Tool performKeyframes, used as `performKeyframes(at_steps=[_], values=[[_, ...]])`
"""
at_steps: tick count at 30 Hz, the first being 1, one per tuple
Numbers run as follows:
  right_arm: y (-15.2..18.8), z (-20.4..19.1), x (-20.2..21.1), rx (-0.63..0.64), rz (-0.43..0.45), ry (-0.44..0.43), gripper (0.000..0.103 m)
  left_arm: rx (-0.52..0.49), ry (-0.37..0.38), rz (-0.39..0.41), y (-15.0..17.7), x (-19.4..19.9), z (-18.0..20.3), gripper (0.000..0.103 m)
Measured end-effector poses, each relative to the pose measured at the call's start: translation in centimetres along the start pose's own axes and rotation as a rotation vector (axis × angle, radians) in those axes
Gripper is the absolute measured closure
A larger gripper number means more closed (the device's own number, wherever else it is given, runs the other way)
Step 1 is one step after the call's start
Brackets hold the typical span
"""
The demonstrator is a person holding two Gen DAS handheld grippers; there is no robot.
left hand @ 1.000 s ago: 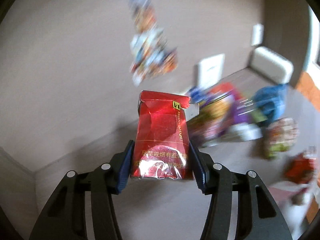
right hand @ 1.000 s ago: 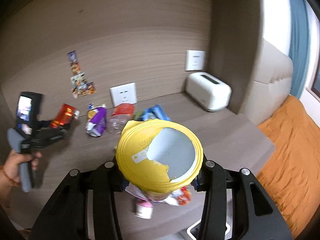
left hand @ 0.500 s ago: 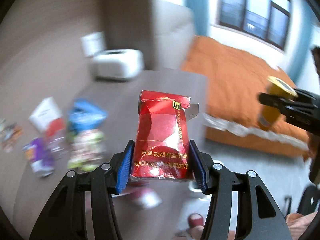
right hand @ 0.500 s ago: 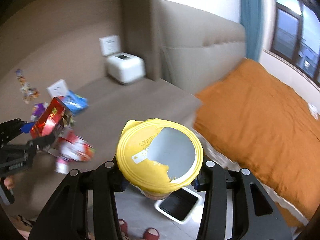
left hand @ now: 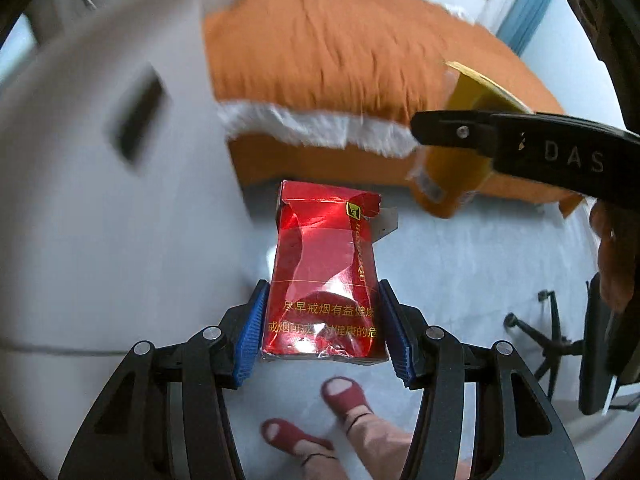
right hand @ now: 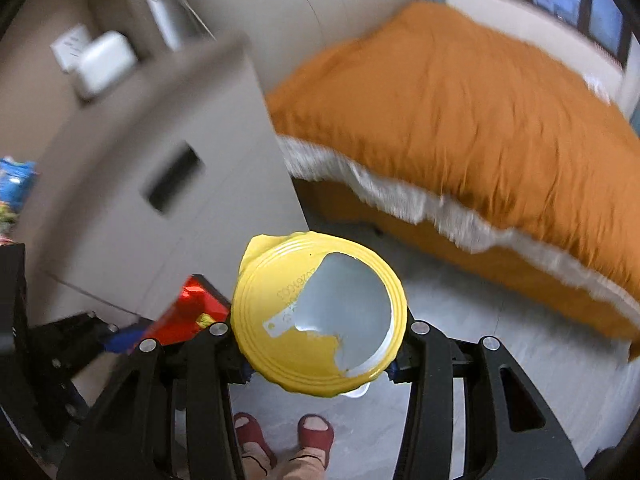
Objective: Collect trash
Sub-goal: 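Carry both items to the white bin and open both tools to drop them, then swing both tools back toward the desk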
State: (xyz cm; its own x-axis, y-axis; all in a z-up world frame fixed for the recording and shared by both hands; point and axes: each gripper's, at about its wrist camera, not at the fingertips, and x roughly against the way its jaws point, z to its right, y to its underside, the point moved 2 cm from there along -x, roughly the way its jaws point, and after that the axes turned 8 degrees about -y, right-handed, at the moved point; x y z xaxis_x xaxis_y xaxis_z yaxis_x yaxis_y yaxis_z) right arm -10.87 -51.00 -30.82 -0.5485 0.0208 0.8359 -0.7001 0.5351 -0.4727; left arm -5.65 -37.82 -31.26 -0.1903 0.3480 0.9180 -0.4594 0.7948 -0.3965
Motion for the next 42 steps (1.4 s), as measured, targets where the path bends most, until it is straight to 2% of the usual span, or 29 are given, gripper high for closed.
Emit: performKeyframes(at_steps=[5,8,14,15,16,17,19,22,29,32,37,42], values=[[3.5,3.6,-9.1,-0.05,-0.078,-0.013,0.056,-0.006,0.034,-0.081,1.7,-11.4,0.7,0.05],[5.8,5.3,-14.3,-0.06,-0.105,-0.004,0.056,-0.01,0.039,-0.112,2.8,-16.6,0.7,0.05],[9.8,7.9,-21.0,-0.071,-0.152,0.007,0.056,-0.011,0.049,-0.185,6.0,-24.9,1.7,0.047],[10.2,8.2,-21.9,-0.063,-0.163,0.014,0.042,-0.007,0.057,-0.211,6.7,-26.2,1.7,0.03],[10.8,8.4,-22.5,-0.057,-0.169,0.024,0.005,0.001,0.054,-0.232,7.2,-27.5,1.7,0.013],[11.4,8.4,-22.7,-0.053,-0.16,0.036,0.006,0.004,0.039,-0.23,7.3,-28.3,1.6,0.005],[12.3,8.8,-23.8,-0.038,-0.201,0.04,0.005,-0.011,0.014,-0.236,8.0,-29.2,1.7,0.005],[12.6,9.2,-23.9,-0.024,-0.211,0.059,0.005,-0.018,-0.014,-0.246,8.0,-30.1,1.8,0.005],[11.1,8.1,-19.3,-0.016,-0.171,0.071,0.005,-0.003,-0.033,-0.213,5.7,-25.4,1.8,0.005],[9.8,7.0,-16.2,-0.013,-0.141,0.068,0.005,0.019,-0.034,-0.181,4.7,-21.3,1.5,0.005],[7.1,4.5,-8.7,0.016,-0.061,0.062,0.005,0.058,-0.03,-0.112,2.2,-14.2,1.7,0.005],[3.6,1.2,0.2,0.042,0.055,0.026,0.005,0.085,-0.039,0.014,-0.2,-4.3,2.1,0.005]])
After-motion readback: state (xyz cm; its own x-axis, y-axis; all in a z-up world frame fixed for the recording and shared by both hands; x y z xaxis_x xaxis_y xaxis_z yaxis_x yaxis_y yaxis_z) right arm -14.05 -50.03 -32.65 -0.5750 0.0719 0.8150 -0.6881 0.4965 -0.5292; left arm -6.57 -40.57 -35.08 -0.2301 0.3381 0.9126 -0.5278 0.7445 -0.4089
